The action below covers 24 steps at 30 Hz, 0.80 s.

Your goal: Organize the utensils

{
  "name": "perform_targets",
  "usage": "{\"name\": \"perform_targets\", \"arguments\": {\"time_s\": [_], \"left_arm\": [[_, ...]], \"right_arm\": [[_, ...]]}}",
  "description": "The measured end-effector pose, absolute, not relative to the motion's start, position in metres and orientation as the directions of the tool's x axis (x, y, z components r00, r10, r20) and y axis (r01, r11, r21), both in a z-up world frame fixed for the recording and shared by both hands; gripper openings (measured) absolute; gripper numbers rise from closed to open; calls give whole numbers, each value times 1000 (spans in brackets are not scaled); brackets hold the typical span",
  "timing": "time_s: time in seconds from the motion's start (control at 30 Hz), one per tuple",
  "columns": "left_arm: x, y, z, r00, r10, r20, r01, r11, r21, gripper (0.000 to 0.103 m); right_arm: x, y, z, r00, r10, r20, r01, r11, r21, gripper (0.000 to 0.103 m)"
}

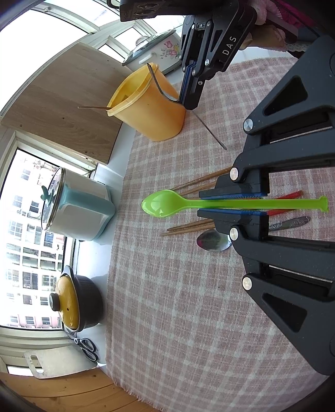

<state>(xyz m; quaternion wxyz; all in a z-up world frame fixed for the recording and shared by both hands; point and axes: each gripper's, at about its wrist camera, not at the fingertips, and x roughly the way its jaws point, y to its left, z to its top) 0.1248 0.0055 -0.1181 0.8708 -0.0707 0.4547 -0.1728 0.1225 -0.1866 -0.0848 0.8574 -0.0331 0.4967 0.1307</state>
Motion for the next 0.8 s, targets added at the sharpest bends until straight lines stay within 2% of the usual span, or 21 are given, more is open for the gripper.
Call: {"name": "perform_targets", "arguments": {"time_s": [0.47, 0.8], "left_arm": [[127, -2, -105, 543, -378, -750, 255, 925, -281, 4], [138, -25, -77, 576, -418, -703, 298, 908, -296, 4]], "right_arm": [[123, -189, -66, 529, 193, -826, -258, 964, 61, 4], [125, -208, -38, 578, 196, -792, -234, 970, 69, 4]]}}
